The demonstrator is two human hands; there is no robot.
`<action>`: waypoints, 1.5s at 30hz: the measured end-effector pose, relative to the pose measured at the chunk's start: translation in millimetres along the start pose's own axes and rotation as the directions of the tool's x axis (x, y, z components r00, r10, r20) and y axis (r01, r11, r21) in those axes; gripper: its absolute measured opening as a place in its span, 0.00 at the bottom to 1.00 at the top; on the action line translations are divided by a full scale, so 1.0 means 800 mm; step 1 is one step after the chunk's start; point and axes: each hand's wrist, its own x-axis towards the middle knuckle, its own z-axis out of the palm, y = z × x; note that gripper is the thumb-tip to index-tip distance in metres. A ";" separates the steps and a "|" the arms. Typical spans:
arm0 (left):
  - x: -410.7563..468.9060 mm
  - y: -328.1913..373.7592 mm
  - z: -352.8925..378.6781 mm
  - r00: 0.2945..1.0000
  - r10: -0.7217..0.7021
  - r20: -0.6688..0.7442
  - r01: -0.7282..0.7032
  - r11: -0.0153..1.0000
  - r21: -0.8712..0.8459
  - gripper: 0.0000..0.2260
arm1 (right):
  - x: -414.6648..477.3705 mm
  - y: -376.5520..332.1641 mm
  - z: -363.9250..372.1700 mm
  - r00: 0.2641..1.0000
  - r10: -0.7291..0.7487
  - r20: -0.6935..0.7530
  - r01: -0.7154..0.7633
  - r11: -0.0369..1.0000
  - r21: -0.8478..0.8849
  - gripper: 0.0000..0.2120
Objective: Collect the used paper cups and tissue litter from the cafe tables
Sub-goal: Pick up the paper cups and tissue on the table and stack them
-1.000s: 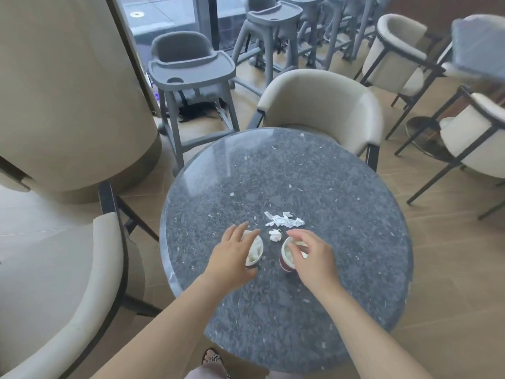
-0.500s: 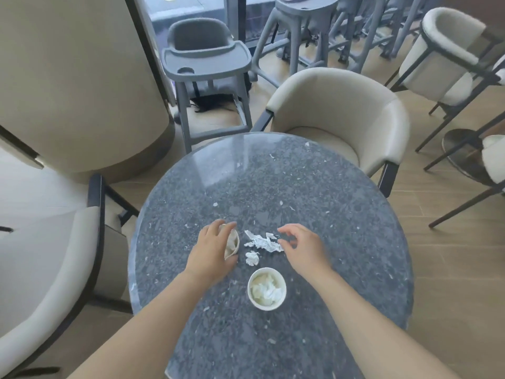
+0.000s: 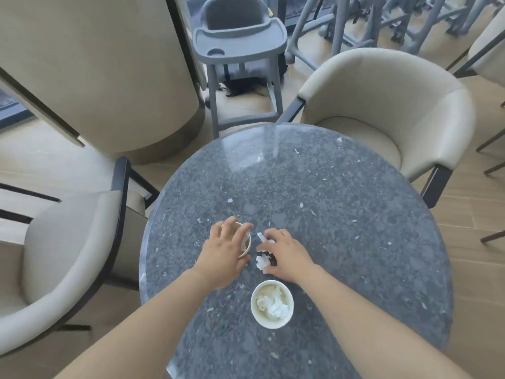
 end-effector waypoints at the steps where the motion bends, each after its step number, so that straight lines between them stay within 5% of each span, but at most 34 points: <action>1: 0.000 0.000 0.000 1.000 -0.002 0.002 0.002 1.000 -0.004 0.29 | -0.001 -0.002 0.002 1.000 0.008 -0.012 -0.008 1.000 0.011 0.22; 10: -0.014 -0.001 -0.005 0.996 0.031 0.085 -0.027 0.999 -0.043 0.30 | -0.026 0.001 -0.015 0.961 0.256 -0.106 -0.212 0.925 0.314 0.10; 19: -0.064 -0.009 -0.023 0.998 0.002 -0.057 -0.026 0.904 -0.426 0.46 | -0.044 -0.084 -0.066 0.934 0.154 -0.324 0.014 0.887 0.462 0.08; 25: -0.086 -0.022 -0.036 0.997 -0.015 -0.082 -0.016 0.928 -0.373 0.43 | -0.041 -0.130 -0.059 0.961 0.108 -0.255 0.017 0.897 0.442 0.21; 45: -0.073 -0.003 -0.032 0.990 0.116 -0.080 -0.123 0.989 -0.081 0.12 | -0.126 -0.112 -0.051 0.855 0.312 -0.413 -0.001 0.799 0.601 0.23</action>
